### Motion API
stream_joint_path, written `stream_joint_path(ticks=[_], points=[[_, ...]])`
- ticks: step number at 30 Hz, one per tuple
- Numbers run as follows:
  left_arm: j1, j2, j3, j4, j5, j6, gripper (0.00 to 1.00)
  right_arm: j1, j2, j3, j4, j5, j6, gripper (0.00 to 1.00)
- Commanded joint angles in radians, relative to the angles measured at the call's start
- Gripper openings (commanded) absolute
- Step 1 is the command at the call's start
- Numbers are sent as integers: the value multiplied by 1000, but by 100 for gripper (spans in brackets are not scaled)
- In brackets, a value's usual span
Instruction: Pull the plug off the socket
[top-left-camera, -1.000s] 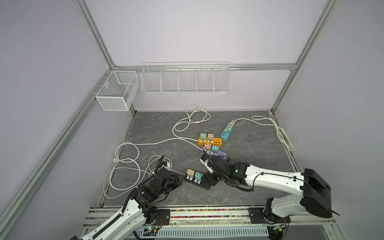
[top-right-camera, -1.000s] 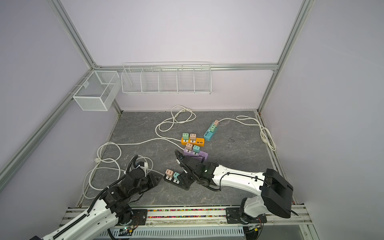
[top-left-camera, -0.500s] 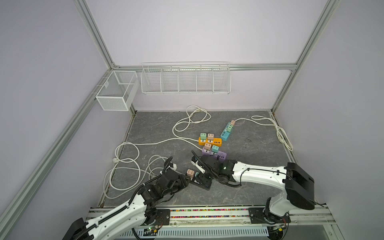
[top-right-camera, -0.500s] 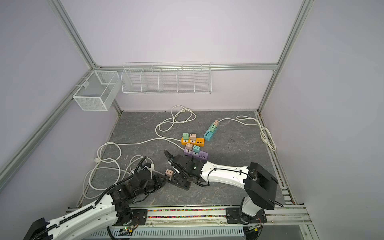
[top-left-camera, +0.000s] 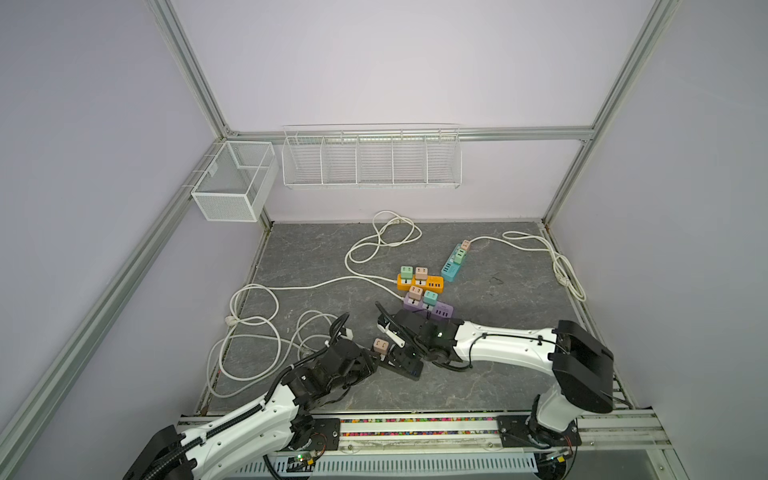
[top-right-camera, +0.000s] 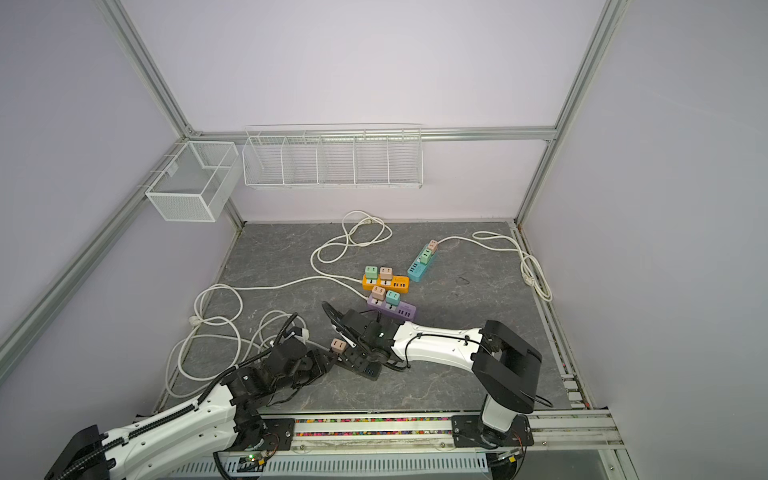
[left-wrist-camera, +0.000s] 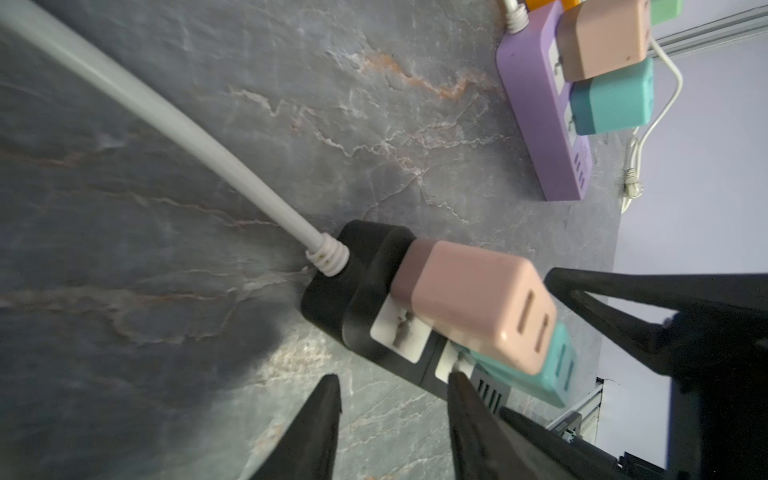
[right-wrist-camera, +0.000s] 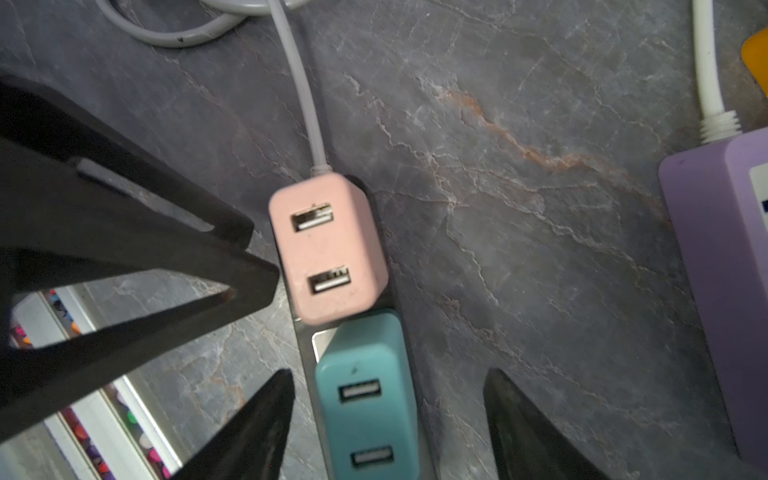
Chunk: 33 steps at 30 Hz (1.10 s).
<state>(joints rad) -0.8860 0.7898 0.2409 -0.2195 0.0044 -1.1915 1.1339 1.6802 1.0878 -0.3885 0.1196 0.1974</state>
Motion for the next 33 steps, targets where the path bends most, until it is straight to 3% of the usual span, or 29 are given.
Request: stream_joint_path(ticks=[1, 10, 33], points=[[-5, 19, -12, 61, -3, -3, 44, 4, 14, 18, -18, 11, -29, 73], [-5, 75, -8, 108, 29, 21, 46, 5, 34, 14, 0, 17, -26, 71], [-4, 197, 22, 125, 69, 67, 49, 5, 84, 29, 13, -38, -67, 53]])
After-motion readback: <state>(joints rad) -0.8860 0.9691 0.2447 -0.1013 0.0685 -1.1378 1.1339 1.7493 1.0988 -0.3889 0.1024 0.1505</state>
